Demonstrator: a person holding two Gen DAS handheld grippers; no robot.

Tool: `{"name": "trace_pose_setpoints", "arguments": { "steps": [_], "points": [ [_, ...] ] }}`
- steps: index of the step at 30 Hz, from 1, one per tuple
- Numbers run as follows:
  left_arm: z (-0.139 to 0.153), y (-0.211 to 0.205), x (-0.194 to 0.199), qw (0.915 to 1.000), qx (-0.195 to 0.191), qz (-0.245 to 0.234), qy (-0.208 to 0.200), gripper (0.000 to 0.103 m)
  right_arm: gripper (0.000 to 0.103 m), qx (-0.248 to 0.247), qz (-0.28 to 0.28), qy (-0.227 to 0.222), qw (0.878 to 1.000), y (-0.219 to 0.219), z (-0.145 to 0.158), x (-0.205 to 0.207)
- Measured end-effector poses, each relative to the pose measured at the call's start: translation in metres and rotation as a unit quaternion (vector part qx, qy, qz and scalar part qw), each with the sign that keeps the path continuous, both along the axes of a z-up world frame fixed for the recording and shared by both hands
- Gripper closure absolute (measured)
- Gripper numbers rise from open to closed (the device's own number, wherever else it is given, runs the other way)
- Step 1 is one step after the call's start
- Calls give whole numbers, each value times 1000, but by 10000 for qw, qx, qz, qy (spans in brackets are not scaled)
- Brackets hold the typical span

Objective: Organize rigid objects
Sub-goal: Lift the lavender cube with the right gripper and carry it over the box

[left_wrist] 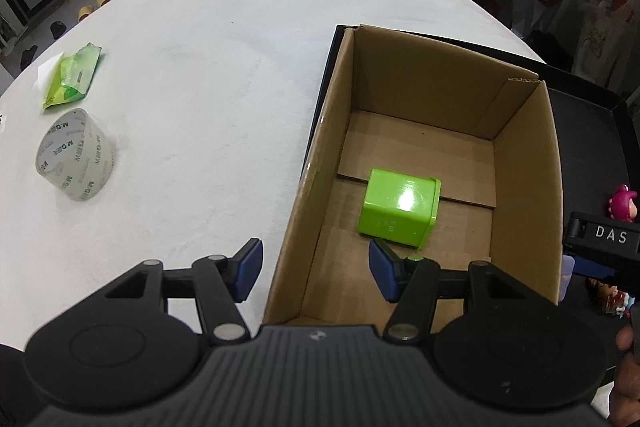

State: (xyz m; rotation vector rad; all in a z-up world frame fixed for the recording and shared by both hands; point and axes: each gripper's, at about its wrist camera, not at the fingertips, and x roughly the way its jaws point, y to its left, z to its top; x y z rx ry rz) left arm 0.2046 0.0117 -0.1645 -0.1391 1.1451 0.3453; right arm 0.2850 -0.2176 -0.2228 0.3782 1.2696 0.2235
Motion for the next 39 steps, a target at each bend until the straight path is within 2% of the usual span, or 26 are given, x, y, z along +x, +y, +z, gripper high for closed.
{"name": "trace_pose_setpoints", "arguments": {
  "steps": [2,5,9,17,25,37,39],
  "points": [
    [1,0,0,10000,-10,7,8,46,32,27,-118,97,9999,-7,-3,-1],
    [2,-1,-1,10000,9,-13,2,46,35,-245,-56,51,9997,-8,-2,-10],
    [3,-4,-2,10000,17,-25,-3,46,50,-505,-53,-28,9987,-9,-2,-15],
    [4,-9,-5,9999,74,-101,28,46,56,-1047,209,-398,9935,4,2,-21],
    [9,-15,-7,9998,148,-141,-13,46,58,-762,44,-959,9925,-9,28,-27],
    [11,-18,-8,9996,215,-156,-20,46,58,-294,-56,-1484,9885,-16,62,-25],
    [11,-18,-8,9996,209,-169,-19,46,58,-99,-75,-1508,9885,-19,65,-24]
  ]
}}
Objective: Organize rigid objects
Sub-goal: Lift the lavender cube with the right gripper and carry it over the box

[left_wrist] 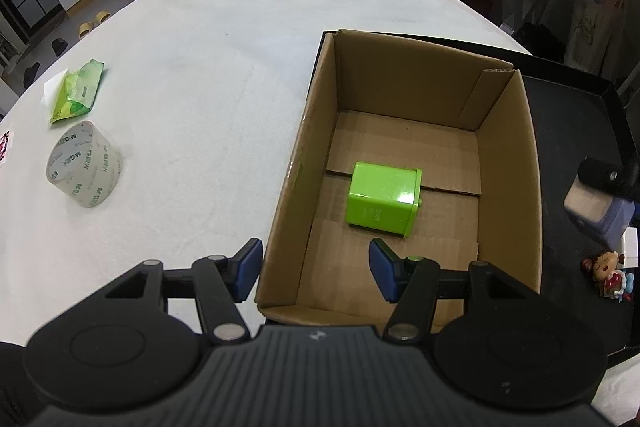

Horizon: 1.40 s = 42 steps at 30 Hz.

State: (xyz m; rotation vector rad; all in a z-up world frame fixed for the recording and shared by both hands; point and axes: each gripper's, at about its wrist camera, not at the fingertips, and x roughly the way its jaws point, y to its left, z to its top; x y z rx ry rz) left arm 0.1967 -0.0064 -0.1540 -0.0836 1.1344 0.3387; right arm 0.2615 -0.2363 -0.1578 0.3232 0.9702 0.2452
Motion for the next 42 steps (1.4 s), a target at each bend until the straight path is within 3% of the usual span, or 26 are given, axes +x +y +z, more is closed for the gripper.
{"name": "trace_pose_setpoints", "arguments": {
  "steps": [10,16,31,42],
  "points": [
    [6,4,-3,9999,-26,-112,-96,46,58,708,131,-307,9969,-1,27,-3],
    [8,18,-6,9998,-111,-34,-146,46,58,714,387,-444,9957,17,36,-4],
    [8,40,-12,9987,-393,-164,-281,46,58,-239,1112,-600,9917,88,35,-8],
    [-3,50,-10,9960,-760,-241,-412,50,58,-1424,1368,-555,9787,132,11,-7]
  ]
}}
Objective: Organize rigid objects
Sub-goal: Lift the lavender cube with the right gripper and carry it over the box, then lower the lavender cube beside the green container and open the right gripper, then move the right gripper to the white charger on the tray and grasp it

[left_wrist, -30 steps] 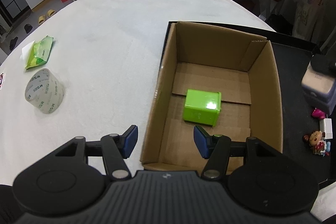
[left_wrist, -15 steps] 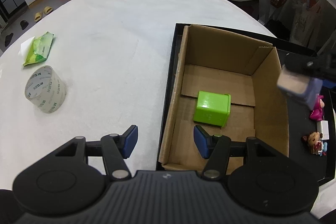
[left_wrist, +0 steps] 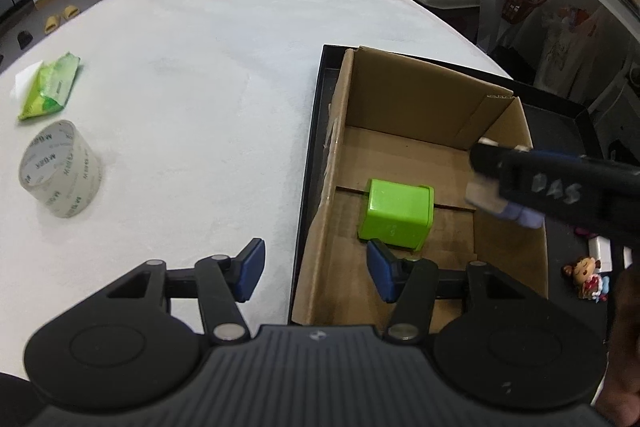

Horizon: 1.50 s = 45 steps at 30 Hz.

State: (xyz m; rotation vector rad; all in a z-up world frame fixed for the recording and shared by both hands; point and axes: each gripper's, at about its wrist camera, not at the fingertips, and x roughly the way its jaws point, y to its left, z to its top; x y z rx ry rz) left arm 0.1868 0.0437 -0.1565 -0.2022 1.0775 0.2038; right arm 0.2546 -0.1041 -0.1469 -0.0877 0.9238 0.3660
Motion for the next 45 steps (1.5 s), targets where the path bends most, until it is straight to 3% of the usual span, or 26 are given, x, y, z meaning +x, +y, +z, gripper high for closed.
{"name": "trace_pose_setpoints", "arguments": {
  "steps": [3,5,7,10,19,36,38,40,45],
  "points": [
    [-5,3,1,10000,-91,-17,-14,53,58,-269,45,2,9996,8,-7,2],
    [-8,5,1,9999,-127,-8,7,59,58,-400,65,53,9992,13,-12,4],
    [-12,9,3,9997,-242,21,45,74,58,-521,90,93,9986,17,-17,5],
    [-15,14,4,9992,-384,70,63,79,58,-694,196,84,9974,24,-22,4],
    [-17,18,6,9988,-475,45,106,79,56,-905,271,157,9954,33,-29,5],
    [-7,4,1,9998,-191,77,53,79,49,-192,11,10,9998,5,2,-4],
    [-5,1,0,9999,-98,74,25,79,43,-40,-33,-12,10000,-3,7,-6],
    [-3,-2,-1,10000,-16,88,-1,79,27,10,-180,-128,9998,-10,13,-8],
    [0,-13,-1,9997,232,24,32,78,23,39,-481,-318,9983,-32,20,-12]
  ]
}}
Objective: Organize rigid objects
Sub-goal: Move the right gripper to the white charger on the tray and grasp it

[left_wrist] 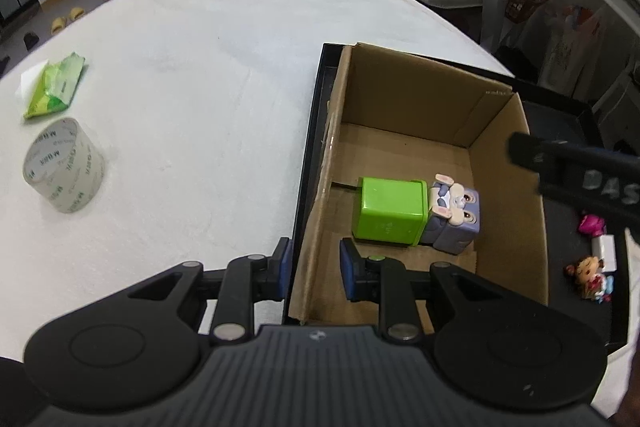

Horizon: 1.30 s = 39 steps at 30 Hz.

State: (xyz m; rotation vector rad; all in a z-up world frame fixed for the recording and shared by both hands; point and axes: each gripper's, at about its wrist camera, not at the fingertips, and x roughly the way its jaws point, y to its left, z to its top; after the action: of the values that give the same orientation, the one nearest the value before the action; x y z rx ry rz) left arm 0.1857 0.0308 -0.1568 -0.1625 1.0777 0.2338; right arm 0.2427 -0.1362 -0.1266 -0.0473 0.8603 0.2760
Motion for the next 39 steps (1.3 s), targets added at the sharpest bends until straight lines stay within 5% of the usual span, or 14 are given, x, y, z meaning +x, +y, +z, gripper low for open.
{"name": "trace_pose_setpoints", "arguments": {
  "steps": [12,29,39],
  "points": [
    [2,-20,3,9990,363,-3,250,72,14,-100,-925,233,9954,-51,-19,-12],
    [4,-43,5,9958,836,31,364,58,12,-96,-1467,768,9862,-123,-49,10],
    [1,-52,13,9934,1059,125,419,55,37,56,-1553,1327,9789,-146,-81,26]
  ]
}}
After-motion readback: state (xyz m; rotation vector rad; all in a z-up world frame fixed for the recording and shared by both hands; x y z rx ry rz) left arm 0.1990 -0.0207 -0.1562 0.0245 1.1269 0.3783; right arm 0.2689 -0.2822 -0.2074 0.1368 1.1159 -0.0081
